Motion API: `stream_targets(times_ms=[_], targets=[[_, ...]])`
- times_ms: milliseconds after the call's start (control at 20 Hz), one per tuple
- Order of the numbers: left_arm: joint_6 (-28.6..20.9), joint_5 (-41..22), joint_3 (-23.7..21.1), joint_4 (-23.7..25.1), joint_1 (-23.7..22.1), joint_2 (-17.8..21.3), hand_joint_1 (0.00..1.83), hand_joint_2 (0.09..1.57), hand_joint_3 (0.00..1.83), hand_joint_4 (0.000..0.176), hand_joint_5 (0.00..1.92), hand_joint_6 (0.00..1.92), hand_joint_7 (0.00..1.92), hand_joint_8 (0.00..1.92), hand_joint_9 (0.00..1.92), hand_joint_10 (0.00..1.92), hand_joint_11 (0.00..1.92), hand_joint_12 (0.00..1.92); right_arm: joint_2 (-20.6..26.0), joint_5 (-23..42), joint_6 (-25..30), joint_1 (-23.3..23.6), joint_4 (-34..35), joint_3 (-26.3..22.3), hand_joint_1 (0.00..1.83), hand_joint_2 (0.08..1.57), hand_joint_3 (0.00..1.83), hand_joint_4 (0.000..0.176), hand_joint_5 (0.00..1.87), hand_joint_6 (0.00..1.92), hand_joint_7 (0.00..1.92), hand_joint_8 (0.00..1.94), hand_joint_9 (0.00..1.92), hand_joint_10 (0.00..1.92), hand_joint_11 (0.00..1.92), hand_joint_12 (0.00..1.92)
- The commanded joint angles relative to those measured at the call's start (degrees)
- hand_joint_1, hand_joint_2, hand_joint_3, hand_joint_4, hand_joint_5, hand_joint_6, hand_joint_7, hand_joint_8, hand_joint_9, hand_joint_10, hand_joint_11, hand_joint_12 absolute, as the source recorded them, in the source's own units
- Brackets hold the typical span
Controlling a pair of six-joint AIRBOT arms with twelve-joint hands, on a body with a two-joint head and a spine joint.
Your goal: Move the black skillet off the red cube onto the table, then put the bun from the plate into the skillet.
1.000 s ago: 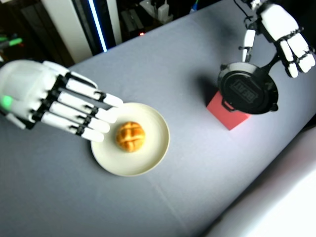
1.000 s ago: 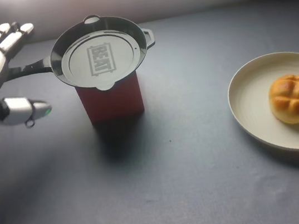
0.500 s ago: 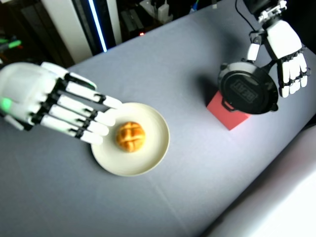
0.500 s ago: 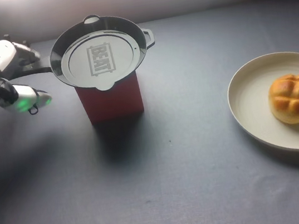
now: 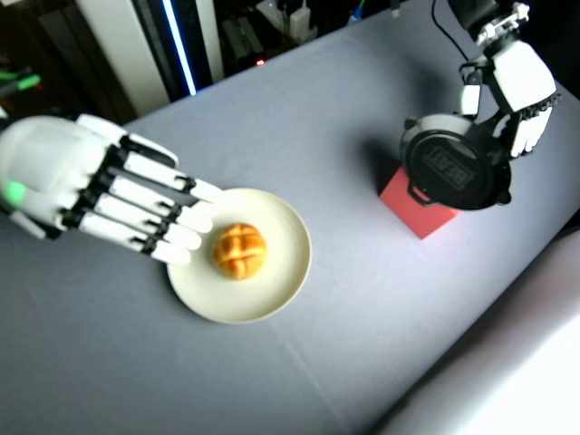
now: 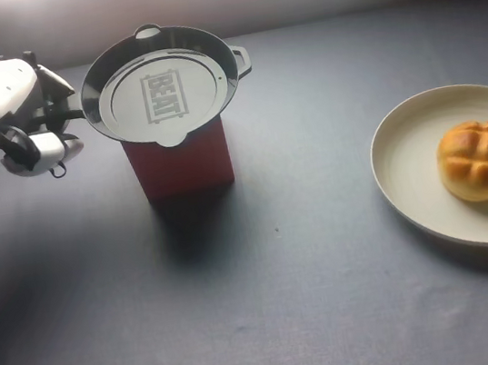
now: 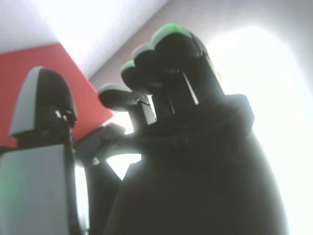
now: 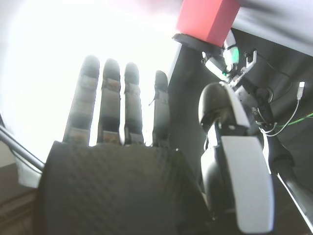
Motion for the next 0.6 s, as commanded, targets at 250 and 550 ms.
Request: stream_targets(times_ms=[250, 550], targets=[[-7.73, -13.87, -2.57, 6.95, 1.3, 2.84, 1.5, 1.27, 0.0, 0.0, 1.29, 1.92, 1.48, 1.92, 1.62, 1.92, 1.62, 1.92, -0.1, 6.88, 0.73, -0.21, 0.83, 0.36, 0.4, 1.33, 0.01, 0.074, 0.43, 0.01, 0.34, 0.0, 0.31, 0.01, 0.28, 0.07], [-10.04, -21.9, -6.77, 9.48, 2.95, 5.44, 1.54, 1.22, 0.0, 0.0, 1.19, 1.92, 1.4, 1.92, 1.58, 1.92, 1.64, 1.92, -0.38, 6.88, 0.85, -0.21, 0.85, 0.35, 0.31, 1.35, 0.01, 0.062, 0.44, 0.0, 0.34, 0.0, 0.32, 0.0, 0.3, 0.07]])
